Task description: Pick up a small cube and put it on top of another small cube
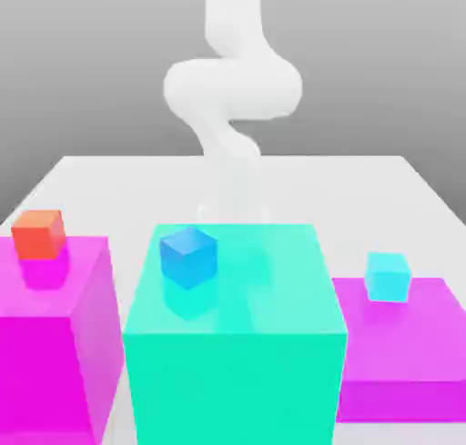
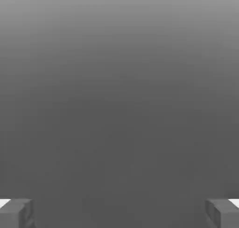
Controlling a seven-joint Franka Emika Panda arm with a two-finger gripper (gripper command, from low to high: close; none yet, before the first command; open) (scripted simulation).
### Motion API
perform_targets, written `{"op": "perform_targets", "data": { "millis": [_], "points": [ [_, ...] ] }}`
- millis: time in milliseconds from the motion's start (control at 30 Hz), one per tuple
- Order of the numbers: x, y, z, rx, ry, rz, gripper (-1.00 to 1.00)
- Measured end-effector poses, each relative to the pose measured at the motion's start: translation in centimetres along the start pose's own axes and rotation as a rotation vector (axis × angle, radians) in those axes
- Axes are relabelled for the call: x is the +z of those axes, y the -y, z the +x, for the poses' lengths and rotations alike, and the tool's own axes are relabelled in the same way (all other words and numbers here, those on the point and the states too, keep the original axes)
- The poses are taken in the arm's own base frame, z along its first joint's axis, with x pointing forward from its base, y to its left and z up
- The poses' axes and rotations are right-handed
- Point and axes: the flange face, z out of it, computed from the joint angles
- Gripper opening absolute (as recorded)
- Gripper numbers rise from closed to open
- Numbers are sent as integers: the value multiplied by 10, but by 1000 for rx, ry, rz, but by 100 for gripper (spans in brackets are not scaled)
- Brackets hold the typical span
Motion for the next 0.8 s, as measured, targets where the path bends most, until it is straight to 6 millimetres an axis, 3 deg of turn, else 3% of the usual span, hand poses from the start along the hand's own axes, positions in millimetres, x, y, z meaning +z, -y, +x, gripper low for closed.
{"op": "perform_targets", "data": {
  "millis": [200, 400, 533, 667, 800],
  "points": [
    [90, 39, -16, -141, 153, -28, 0],
    [180, 72, -55, -286, 294, -59, 0],
    [239, 90, -94, -388, 382, -82, 0],
    [295, 106, -147, -504, 469, -102, 0],
    [350, 108, -197, -605, 545, -134, 0]
  ]
}}
